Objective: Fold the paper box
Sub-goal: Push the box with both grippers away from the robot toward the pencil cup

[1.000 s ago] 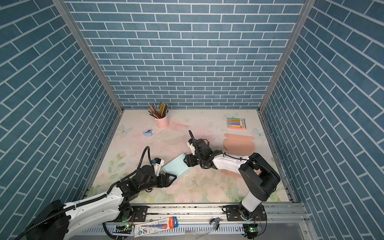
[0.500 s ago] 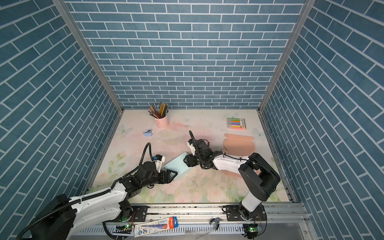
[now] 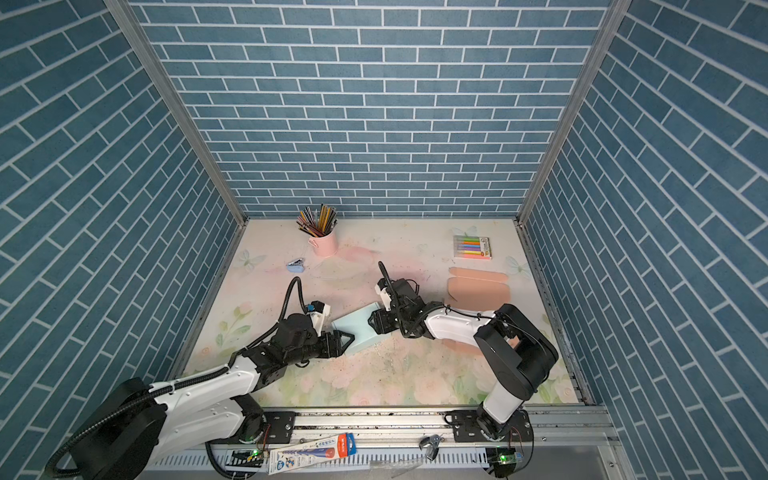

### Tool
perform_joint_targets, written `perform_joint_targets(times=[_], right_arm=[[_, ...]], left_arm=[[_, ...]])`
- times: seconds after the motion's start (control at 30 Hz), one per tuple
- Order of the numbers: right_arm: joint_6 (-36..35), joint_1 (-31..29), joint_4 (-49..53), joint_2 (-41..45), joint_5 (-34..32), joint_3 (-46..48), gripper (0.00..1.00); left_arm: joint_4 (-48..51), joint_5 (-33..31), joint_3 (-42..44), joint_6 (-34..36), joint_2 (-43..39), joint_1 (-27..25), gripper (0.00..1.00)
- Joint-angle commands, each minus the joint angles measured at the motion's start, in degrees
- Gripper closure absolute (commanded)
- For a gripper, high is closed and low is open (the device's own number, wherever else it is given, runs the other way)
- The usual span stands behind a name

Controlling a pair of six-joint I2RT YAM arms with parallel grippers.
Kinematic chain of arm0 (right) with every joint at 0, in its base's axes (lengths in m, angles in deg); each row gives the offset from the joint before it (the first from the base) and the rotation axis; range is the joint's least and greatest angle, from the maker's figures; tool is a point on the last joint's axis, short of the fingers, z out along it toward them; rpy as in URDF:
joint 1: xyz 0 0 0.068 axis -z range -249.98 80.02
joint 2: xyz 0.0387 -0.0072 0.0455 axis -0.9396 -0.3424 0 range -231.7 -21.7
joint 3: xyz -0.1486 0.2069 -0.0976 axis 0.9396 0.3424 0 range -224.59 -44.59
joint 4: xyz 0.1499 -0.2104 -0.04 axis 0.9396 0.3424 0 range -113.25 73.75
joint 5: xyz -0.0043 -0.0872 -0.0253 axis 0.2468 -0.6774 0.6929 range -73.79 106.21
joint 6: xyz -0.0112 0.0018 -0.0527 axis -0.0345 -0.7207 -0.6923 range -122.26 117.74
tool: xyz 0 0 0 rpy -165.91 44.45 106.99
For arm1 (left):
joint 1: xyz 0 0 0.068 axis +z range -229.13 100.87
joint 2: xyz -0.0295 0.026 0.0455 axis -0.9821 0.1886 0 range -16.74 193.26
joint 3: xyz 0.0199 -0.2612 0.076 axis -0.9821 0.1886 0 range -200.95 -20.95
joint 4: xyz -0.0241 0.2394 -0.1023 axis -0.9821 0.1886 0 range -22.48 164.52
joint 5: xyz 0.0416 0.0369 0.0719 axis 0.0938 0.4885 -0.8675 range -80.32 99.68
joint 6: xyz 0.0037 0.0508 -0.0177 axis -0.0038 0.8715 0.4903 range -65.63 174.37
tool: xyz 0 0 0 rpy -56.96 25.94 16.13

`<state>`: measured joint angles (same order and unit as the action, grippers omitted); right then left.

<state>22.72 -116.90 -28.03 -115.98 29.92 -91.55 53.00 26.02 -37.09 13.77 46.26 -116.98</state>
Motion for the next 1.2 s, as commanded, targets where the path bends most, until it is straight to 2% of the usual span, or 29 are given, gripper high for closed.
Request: perform_joint_targets(times=[0.0, 0.27, 0.7, 1.0, 1.13, 1.17], right_arm=[[-1.7, 0.0, -0.3, -0.8, 0.7, -1.1, 0.37], [-2.8, 1.1, 0.4, -3.5, 1.6, -5.2, 0.37], [-4.8, 5.2, 1.5, -10.9, 4.7, -13.9, 0.37], [-5.1, 8.0, 1.5, -13.6, 5.3, -16.5, 0.36], [-4.8, 8.8, 1.3, -13.1, 4.8, -15.9, 0.29], [-4.7, 9.0, 1.1, -12.8, 4.8, -15.5, 0.27]], left_arm=[[-2.1, 1.6, -2.4, 2.4, 1.4, 1.6, 0.2], [-3.6, 4.8, -6.2, 5.4, 7.0, 5.9, 0.2], [-8.4, 10.5, -16.8, 9.8, 24.6, 11.3, 0.21], [-10.7, 13.3, -22.7, 10.9, 32.9, 14.8, 0.21], [-11.5, 13.5, -23.3, 11.6, 34.7, 15.5, 0.2], [-11.3, 13.0, -23.2, 11.7, 34.7, 15.8, 0.17]])
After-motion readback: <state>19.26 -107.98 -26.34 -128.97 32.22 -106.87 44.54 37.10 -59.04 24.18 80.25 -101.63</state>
